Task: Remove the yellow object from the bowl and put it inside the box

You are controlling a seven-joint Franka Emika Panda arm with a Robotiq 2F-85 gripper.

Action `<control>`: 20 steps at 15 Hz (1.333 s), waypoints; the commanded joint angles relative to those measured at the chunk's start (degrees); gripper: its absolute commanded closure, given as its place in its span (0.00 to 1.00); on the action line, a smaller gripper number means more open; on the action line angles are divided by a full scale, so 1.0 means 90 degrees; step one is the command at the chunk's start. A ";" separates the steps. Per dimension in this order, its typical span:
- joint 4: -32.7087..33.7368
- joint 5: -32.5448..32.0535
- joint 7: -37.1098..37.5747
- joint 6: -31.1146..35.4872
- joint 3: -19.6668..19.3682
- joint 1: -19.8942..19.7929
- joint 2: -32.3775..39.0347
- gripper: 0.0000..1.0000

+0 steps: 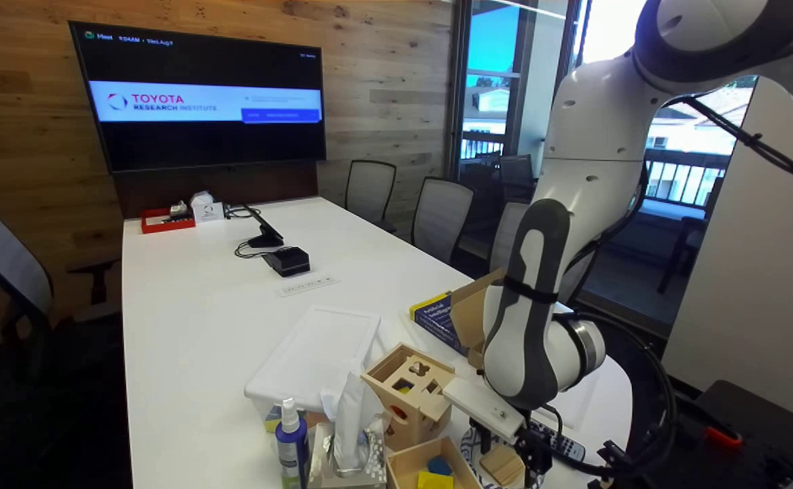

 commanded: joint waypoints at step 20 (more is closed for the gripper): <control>0.0155 -0.0143 0.0881 -0.0177 -0.2422 0.2706 0.0034 0.00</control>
